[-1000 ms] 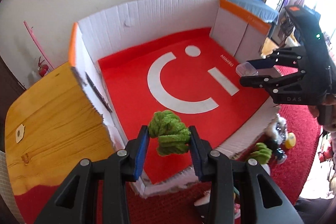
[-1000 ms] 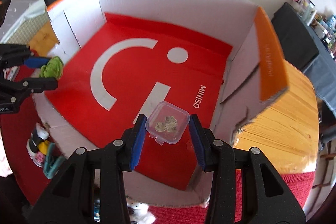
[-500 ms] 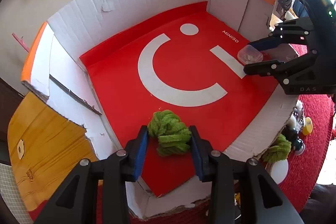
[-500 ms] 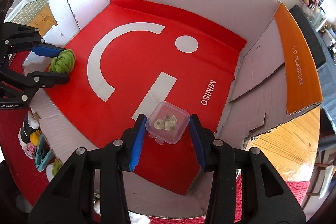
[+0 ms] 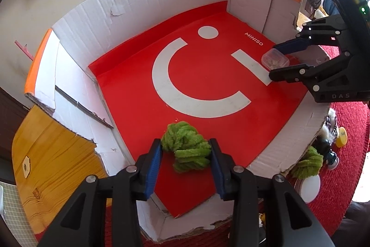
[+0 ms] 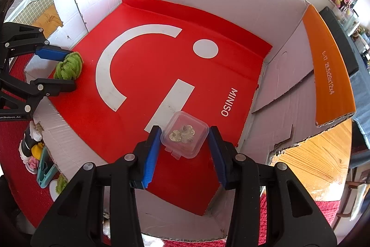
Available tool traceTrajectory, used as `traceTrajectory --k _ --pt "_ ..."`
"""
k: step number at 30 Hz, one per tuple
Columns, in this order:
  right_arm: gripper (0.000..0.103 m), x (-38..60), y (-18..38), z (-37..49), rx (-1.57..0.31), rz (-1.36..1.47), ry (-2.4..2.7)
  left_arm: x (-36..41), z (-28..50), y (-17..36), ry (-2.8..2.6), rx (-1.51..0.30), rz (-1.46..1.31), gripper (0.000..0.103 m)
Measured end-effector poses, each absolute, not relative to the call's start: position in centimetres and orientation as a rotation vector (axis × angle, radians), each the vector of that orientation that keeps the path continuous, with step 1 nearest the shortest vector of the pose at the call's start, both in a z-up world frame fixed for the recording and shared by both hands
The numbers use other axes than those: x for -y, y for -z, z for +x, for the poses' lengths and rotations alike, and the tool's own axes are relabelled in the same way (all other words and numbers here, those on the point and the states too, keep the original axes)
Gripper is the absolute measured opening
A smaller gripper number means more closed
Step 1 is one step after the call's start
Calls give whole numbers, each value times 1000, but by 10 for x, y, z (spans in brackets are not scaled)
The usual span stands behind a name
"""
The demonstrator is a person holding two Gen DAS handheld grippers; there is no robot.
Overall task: Organize objects
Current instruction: 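Carry both items into the cardboard box and open both grippers, then withdraw both grippers from the box back over the table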
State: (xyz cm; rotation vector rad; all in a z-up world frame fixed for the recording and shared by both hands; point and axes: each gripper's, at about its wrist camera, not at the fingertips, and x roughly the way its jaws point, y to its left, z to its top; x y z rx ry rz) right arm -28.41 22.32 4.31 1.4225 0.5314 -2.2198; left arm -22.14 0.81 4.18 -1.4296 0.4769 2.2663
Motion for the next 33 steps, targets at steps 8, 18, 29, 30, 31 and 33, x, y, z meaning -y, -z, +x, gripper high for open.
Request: traceTrajectory --k 8,18,29,30,31,33 --pt "42 -222 -43 -286 -530 1423 2221 -10 -220 -44 -2265 -470 -1427 44" --pt "46 -220 -43 -270 -522 1418 2222 -11 -225 -41 -2272 -452 -1428 47" --pt "46 -226 -65 -243 -474 1366 2280 -4 -221 -54 -2314 -402 -1383 52" --pt "46 -231 -74 -259 -471 1362 2284 -3 -219 -57 -2322 -393 -1376 52" --pt "46 -231 -79 -257 -466 1352 2293 -2 -217 -59 -2330 -383 -1368 52" --pt "50 -239 -89 -255 -450 1325 2315 1 -213 -64 -2344 -369 -1351 52"
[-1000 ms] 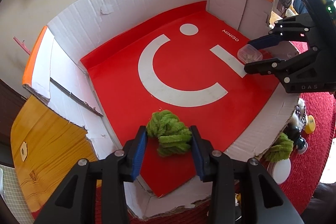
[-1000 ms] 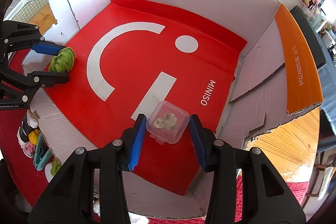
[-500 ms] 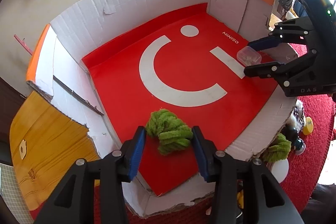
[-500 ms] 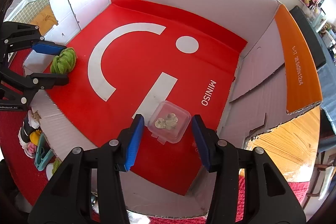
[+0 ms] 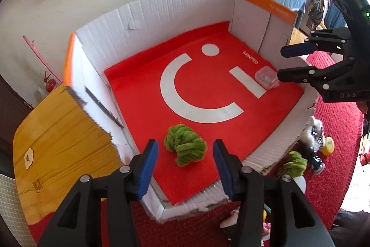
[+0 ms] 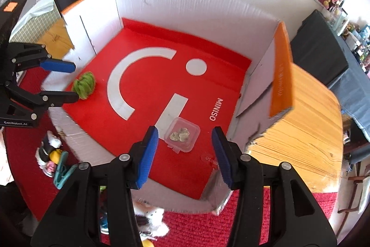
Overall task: Organize objects
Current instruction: 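Withdraw both grippers from the box back over the table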
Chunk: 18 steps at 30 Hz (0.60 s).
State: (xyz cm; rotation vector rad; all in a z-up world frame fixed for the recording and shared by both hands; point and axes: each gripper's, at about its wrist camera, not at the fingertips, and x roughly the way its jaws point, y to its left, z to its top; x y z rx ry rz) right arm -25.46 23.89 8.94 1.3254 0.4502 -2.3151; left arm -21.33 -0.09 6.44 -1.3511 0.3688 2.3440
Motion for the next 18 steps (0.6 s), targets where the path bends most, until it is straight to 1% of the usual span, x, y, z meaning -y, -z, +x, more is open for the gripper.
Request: traceTrajectory --k 2,4,7,9,10,12,18 --pt "52 -242 -98 -255 -438 1301 2332 4 -207 -73 -2364 -352 -1323 52" --pt "53 -234 -99 -263 -421 1270 2352 7 -199 -82 -2383 -325 -1285 54" --pt "53 -240 -120 -254 -395 1229 2380 11 -185 -98 -2416 -277 -1226 58" --pt "53 -242 -127 -249 -395 1194 2404 13 -178 -105 -2440 -261 -1187 58" --pt "55 -240 -130 -248 -390 1170 2415 14 -172 -110 -2458 -253 -1162 58" --pt "64 -243 -140 -239 -373 1133 2433 18 -161 -121 -2482 -232 -1119 59" --pt "68 -247 -162 -203 -315 1010 2489 26 -126 -142 -2559 -136 -985 70"
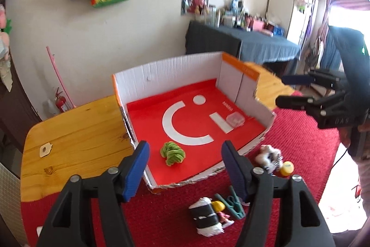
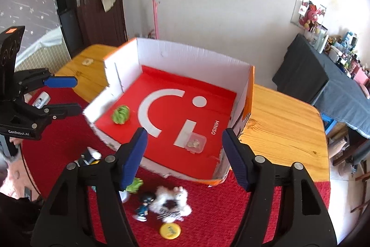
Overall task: Organize objects
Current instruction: 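Withdraw both grippers from the box back over the table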
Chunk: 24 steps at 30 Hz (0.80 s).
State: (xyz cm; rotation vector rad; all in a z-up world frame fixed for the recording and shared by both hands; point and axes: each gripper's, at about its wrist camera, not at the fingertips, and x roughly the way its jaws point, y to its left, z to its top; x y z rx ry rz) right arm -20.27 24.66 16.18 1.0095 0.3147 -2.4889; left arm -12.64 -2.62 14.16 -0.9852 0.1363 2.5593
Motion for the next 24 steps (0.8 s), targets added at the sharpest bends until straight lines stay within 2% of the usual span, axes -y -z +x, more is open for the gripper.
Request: traceTrajectory --k 5,10,13,16,21,24 --pt "71 -249 -169 -167 -279 917 2527 31 -96 -148 -2606 -91 -910 76" --pt "75 -250 -166 -135 -237 834 2575 35 -66 -151 -2653 -39 -836 86" --pt "84 -251 -159 -121 -220 801 2610 37 -52 -146 -2688 -1 -810 88" --pt "84 -253 -149 -109 -188 774 2655 36 -40 -138 -2742 1 -787 96" --pt "85 -257 -126 -96 -96 758 2712 29 -19 -122 -2854 -17 -736 102" --pt "88 -261 -114 -89 -58 733 2751 25 -8 -107 -2892 -12 -710 103"
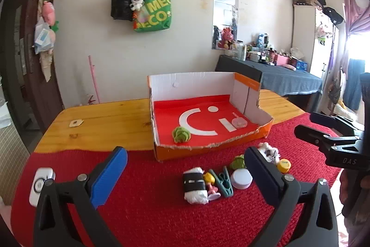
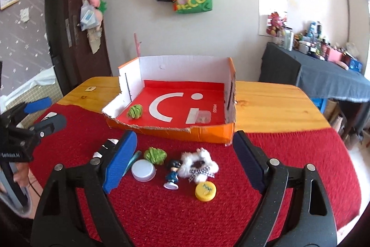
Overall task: Organize objects
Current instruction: 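Withdraw both grippers from the box back over the table, then grasp the black-and-white roll with the left gripper while the right grasps the white plush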
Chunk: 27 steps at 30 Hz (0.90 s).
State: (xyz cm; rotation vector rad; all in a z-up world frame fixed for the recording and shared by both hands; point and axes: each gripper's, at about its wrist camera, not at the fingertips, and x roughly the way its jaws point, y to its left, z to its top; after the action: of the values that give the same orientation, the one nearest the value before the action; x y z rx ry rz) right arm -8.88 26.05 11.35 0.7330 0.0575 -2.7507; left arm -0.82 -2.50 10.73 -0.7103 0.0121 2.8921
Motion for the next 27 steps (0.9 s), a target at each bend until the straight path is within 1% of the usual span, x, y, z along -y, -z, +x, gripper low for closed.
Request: traceTrajectory --k 2,6,11,18,27 --pt "90 -263 -104 -85 -42 725 2779 25 -7 -99 -2900 8 -723 103" --pt "90 -268 -81 -85 16 798 2783 28 -10 -78 -2898 90 -799 103" --pt "90 -265 -59 -84 9 859 2788 28 -13 -56 -2898 147 -886 103" --pt "90 -259 -41 -87 -7 931 2764 23 -14 -39 -2883 151 -959 103" --pt "90 -262 -42 -98 -23 981 2738 24 -23 -34 -2863 137 -1036 103"
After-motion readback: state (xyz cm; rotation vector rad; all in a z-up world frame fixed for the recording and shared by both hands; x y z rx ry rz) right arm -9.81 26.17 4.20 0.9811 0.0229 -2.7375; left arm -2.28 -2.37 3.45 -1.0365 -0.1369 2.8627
